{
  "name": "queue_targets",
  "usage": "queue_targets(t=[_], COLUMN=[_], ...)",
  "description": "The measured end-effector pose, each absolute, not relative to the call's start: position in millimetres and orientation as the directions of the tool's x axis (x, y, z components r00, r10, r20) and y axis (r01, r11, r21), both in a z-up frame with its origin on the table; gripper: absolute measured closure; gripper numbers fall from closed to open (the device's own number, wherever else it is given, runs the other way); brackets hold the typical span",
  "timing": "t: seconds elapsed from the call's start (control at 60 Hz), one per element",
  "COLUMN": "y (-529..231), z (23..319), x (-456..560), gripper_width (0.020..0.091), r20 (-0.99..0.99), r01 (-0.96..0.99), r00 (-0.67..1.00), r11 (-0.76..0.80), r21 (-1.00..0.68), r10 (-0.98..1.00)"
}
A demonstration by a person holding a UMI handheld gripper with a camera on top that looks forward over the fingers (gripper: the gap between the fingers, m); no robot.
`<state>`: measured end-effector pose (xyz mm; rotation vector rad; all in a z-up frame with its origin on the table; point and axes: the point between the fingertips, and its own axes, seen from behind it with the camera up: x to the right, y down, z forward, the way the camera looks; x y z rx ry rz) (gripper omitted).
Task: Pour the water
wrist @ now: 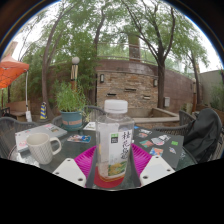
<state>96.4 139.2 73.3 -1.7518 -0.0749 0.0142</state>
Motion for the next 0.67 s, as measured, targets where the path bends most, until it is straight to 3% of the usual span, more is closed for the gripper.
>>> queue_targets(t=[0.183,0.317,0.667], y=[123.3,82.0,-148.8], z=[69.0,89.1,124.3], x=[103.9,89.8,58.5], gripper_width=[0.0251,0.0275,0.0271], r20=[0.100,0.117,0.040], r01=[0.104,0.128,0.043], r00=[0.995,0.992,0.999], r11=[-0.282,-0.281,-0.286], r21=[-0.954,-0.951,-0.957], r10=[0.028,0.056,0.014])
